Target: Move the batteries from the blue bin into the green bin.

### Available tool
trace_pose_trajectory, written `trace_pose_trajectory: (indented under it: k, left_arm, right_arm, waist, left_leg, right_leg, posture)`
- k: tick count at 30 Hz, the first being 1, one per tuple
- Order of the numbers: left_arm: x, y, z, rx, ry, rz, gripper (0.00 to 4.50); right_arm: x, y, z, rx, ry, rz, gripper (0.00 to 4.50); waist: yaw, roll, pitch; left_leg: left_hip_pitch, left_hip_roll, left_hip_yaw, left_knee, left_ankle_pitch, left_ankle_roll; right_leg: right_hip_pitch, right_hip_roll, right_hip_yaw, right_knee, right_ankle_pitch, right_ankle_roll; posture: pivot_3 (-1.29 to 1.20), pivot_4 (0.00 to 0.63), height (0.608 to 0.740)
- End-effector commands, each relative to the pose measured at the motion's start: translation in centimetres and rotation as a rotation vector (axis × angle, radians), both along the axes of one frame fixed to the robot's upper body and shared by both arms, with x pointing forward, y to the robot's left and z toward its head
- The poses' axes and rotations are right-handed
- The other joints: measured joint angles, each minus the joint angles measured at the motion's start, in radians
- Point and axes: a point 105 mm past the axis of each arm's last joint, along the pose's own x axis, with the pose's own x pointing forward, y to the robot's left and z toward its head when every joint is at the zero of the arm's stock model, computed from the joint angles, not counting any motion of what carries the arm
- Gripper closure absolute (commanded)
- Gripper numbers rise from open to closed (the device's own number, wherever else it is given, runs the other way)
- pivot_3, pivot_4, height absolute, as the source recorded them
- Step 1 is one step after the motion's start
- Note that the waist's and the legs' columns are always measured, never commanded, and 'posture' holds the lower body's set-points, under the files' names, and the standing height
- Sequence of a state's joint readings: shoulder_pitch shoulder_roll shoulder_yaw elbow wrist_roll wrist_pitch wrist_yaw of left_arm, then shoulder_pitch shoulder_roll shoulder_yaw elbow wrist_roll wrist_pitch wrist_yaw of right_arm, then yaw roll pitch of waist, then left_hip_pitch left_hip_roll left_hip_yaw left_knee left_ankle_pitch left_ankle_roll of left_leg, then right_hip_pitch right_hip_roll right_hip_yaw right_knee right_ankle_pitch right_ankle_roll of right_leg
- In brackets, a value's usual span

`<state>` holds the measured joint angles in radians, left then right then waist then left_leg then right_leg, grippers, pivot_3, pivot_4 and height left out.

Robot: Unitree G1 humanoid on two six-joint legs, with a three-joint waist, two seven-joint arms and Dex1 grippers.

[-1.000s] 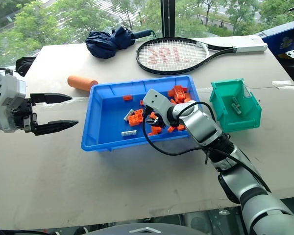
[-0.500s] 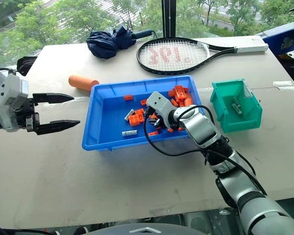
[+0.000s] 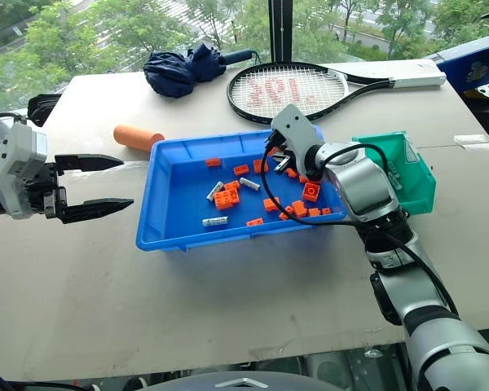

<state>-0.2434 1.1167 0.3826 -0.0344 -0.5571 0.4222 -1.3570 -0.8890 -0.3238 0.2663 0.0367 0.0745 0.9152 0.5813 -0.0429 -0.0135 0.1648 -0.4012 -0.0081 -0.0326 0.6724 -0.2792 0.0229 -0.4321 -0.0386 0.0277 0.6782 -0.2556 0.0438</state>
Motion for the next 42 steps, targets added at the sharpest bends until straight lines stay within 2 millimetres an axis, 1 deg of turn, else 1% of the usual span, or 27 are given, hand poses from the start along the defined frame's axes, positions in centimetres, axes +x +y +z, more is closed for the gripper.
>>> trace_pose_trajectory:
  k: [1,3,5,6,9,12,15,22,24,25,28,30,31,33,37,40,42]
  left_arm:
    - [-0.1,-0.4,1.1,-0.001,-0.044,-0.021,0.0]
    - [-0.2,-0.5,1.1,-0.002,-0.044,-0.026,0.0]
    - [-0.3,-0.6,1.2,-0.002,-0.042,-0.029,0.0]
    - [-0.3,-0.6,1.2,-0.001,-0.041,-0.03,0.0]
    - [-0.5,-0.8,1.2,-0.001,-0.032,-0.04,0.0]
    - [-0.8,-0.9,1.1,0.007,-0.018,-0.059,0.0]
    - [-1.1,-1.3,1.3,0.007,-0.008,-0.085,0.0]
    - [-1.6,-1.7,1.4,0.012,0.027,-0.118,0.0]
    - [-1.6,-1.6,1.4,0.016,0.027,-0.116,0.0]
    - [-1.6,-1.6,1.4,0.017,0.027,-0.116,0.0]
    - [-1.6,-1.6,1.5,0.019,0.024,-0.116,0.0]
    - [-1.6,-1.7,1.5,0.019,0.023,-0.116,0.0]
    - [-1.7,-1.7,1.5,0.019,0.023,-0.117,0.0]
    - [-1.7,-1.7,1.5,0.017,0.023,-0.12,0.0]
    - [-1.5,-2.2,1.7,0.005,0.018,-0.138,0.0]
    - [-1.3,-3.2,2.0,-0.023,0.002,-0.17,0.0]
    - [-1.1,-3.8,2.2,-0.034,-0.011,-0.19,0.0]
  right_arm:
    - [0.6,-0.4,0.1,-0.012,-0.025,0.004,2.76]
    - [0.7,0.1,0.3,0.004,-0.038,-0.001,1.9]
    - [0.1,1.2,0.4,0.036,-0.021,0.049,1.0]
    - [-0.2,1.7,0.4,0.046,-0.013,0.071,1.0]
    - [-1.5,3.5,-0.5,0.041,0.015,0.154,1.0]
    - [-2.2,4.7,-1.5,0.032,0.037,0.198,1.0]
    - [-2.3,5.6,-2.7,0.026,0.064,0.216,1.0]
    - [-1.6,6.3,-4.6,0.025,0.126,0.197,1.0]
    - [-1.3,6.3,-5.3,0.023,0.148,0.185,1.52]
    - [-1.2,6.2,-5.6,0.022,0.16,0.181,1.69]
    - [-1.4,6.3,-6.3,0.01,0.169,0.205,3.2]
    - [-1.5,6.5,-5.8,0.027,0.152,0.213,4.25]
    - [-1.5,6.4,-5.4,0.033,0.141,0.21,4.42]
    - [-1.5,6.1,-4.1,0.052,0.107,0.197,4.42]
    - [-2.0,4.9,-1.3,0.101,0.051,0.176,4.42]
    - [-2.8,2.6,2.0,0.171,-0.014,0.128,4.42]
    - [-3.0,0.0,3.5,0.178,-0.064,0.062,4.42]
  waist:
    - [0.0,0.0,0.0]
    - [0.0,0.0,0.0]
    - [-0.002,0.0,0.0]
    - [-0.004,0.0,0.0]
    - [-0.003,0.0,0.0]
    - [-0.002,0.0,0.0]
    - [-0.001,0.0,0.0]
    - [-0.001,0.0,0.0]
    - [-0.001,0.0,0.0]
    - [-0.002,0.0,0.0]
    - [-0.002,0.0,0.0]
    - [-0.002,0.0,0.0]
    - [-0.002,0.0,0.0]
    - [-0.001,0.0,0.0]
    - [0.001,0.0,0.0]
    - [0.004,0.0,0.0]
    - [0.007,0.0,0.0]
  left_leg:
    - [0.0,0.0,0.0,0.0,0.0,0.0]
    - [0.0,0.0,0.0,0.0,0.0,0.0]
    - [0.0,0.0,0.0,0.0,0.0,0.0]
    - [0.0,0.0,0.0,0.0,0.0,0.0]
    - [0.0,0.001,0.0,0.0,0.0,0.0]
    - [0.0,0.001,0.0,0.0,0.0,0.0]
    - [0.0,0.0,0.0,0.0,0.0,0.0]
    - [0.0,0.0,0.0,0.0,0.001,-0.002]
    - [0.0,0.0,0.0,0.0,0.001,-0.002]
    - [0.0,0.0,0.0,0.0,0.001,-0.002]
    - [0.0,0.0,0.0,0.0,0.001,-0.002]
    - [0.0,0.0,0.0,0.0,0.001,-0.002]
    - [0.0,0.0,0.0,0.0,0.001,-0.002]
    - [0.0,0.0,0.0,0.0,0.001,-0.002]
    - [0.0,0.0,0.0,0.0,0.001,-0.002]
    - [-0.001,0.0,-0.001,0.0,0.0,-0.001]
    - [-0.001,0.0,-0.001,0.0,0.0,0.0]
  right_leg:
    - [0.0,0.0,0.0,0.0,0.0,0.0]
    - [0.0,0.0,0.0,0.0,0.0,0.0]
    - [0.0,0.0,0.0,0.0,0.0,0.0]
    - [0.0,0.0,0.001,0.0,0.0,0.0]
    - [0.0,0.0,0.001,0.0,0.0,0.0]
    - [0.0,0.0,0.001,0.0,0.0,0.0]
    - [0.0,0.0,0.0,0.0,0.0,0.0]
    - [0.0,0.002,0.0,0.0,0.0,0.0]
    - [0.0,0.002,0.0,0.0,0.0,0.0]
    - [0.0,0.002,0.0,0.0,0.0,0.0]
    - [0.0,0.002,0.0,0.0,0.0,0.0]
    - [0.0,0.002,0.0,0.0,0.0,0.0]
    - [0.0,0.002,0.0,0.0,0.0,0.0]
    - [0.0,0.002,0.0,0.0,0.0,0.0]
    - [0.0,0.001,0.0,0.0,0.0,0.0]
    - [0.0,0.001,0.0,0.0,0.0,0.0]
    - [0.0,0.001,-0.001,0.0,0.0,0.0]
  posture:
    - [0.0,0.15,0.74]
    - [0.0,0.15,0.74]
    - [0.0,0.15,0.74]
    - [0.0,0.15,0.74]
    - [0.0,0.15,0.74]
    - [0.0,0.15,0.74]
    - [0.0,0.15,0.74]
    - [0.0,0.15,0.74]
    - [0.0,0.15,0.74]
    - [0.0,0.15,0.74]
    - [0.0,0.15,0.74]
    - [0.0,0.15,0.74]
    - [0.0,0.15,0.74]
    - [0.0,0.15,0.74]
    - [0.0,0.15,0.74]
    - [0.0,0.15,0.74]
    - [0.0,0.15,0.74]
